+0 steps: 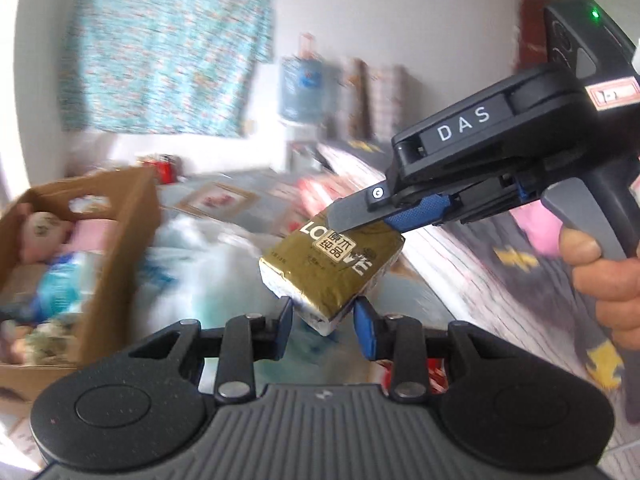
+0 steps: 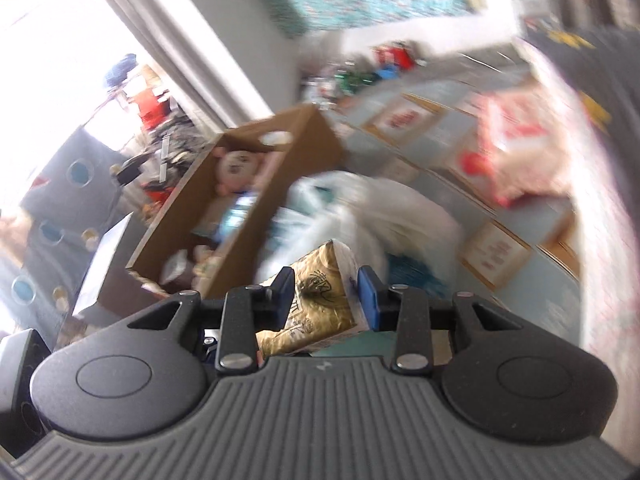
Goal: Organize soft objects
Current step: 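Carry the gold tissue pack with the right gripper into the box, then open the right gripper to release the tissue pack and withdraw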
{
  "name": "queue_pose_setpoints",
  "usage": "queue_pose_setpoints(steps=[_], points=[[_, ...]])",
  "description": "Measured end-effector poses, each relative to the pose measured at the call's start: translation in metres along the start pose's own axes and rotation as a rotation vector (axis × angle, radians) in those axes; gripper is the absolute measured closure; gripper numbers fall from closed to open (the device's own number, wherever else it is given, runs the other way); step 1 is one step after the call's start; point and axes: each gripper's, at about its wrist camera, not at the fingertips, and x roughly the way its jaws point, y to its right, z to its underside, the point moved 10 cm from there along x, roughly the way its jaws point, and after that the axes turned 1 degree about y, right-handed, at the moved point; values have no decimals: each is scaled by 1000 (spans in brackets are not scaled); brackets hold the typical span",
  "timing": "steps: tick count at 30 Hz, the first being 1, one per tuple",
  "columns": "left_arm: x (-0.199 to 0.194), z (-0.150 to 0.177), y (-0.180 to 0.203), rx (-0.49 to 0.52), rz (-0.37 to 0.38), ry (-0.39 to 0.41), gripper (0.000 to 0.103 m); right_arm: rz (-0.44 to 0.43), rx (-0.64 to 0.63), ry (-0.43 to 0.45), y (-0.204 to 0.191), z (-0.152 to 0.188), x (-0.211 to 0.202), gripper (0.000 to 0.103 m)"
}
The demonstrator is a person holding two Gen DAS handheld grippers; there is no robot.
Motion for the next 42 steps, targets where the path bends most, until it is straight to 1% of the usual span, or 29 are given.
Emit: queue_pose_setpoints(steps=[4, 9, 12, 14, 17, 20, 22, 23, 25, 26, 28, 30, 35, 38, 40, 42], points=[[-32, -8, -48, -78, -105, 56, 68, -82, -113, -30, -64, -18, 29, 69], [-59, -12, -116, -190, -219, 79, 68, -154, -267, -96, -142, -30, 83, 68], [-68, -15, -150, -229, -267, 80, 68, -169, -323, -143, -171, -37, 118, 68], [-63, -15, -171, -254, -281, 69, 68, -168, -341, -187, -181, -41, 140, 68], [-58, -7, -194, -300, -277, 40, 68, -153, -361, -278, -187, -45, 175, 68], [-46, 4, -209, -346, -248, -7, 68, -131, -395, -367, -188, -39, 205, 67], [-37, 14, -211, -373, -199, -45, 70, -108, -429, -423, -182, -35, 218, 67], [-33, 19, -210, -379, -169, -63, 69, -94, -448, -458, -178, -32, 226, 67], [-25, 25, -205, -381, -112, -96, 67, -67, -468, -501, -168, -26, 235, 68], [-23, 28, -202, -379, -89, -105, 64, -56, -477, -516, -165, -25, 239, 68], [-21, 31, -197, -369, -55, -115, 62, -43, -483, -525, -161, -23, 242, 68], [-21, 35, -197, -368, -43, -122, 61, -42, -478, -516, -158, -25, 244, 68], [-30, 33, -203, -371, -57, -99, 60, -57, -447, -469, -157, -34, 239, 67], [-41, 29, -207, -376, -72, -71, 57, -54, -415, -423, -156, -37, 232, 66], [-51, 25, -210, -378, -85, -44, 54, -74, -351, -370, -155, -41, 222, 66], [-63, 22, -213, -375, -107, -11, 45, -98, -281, -308, -154, -43, 209, 61]])
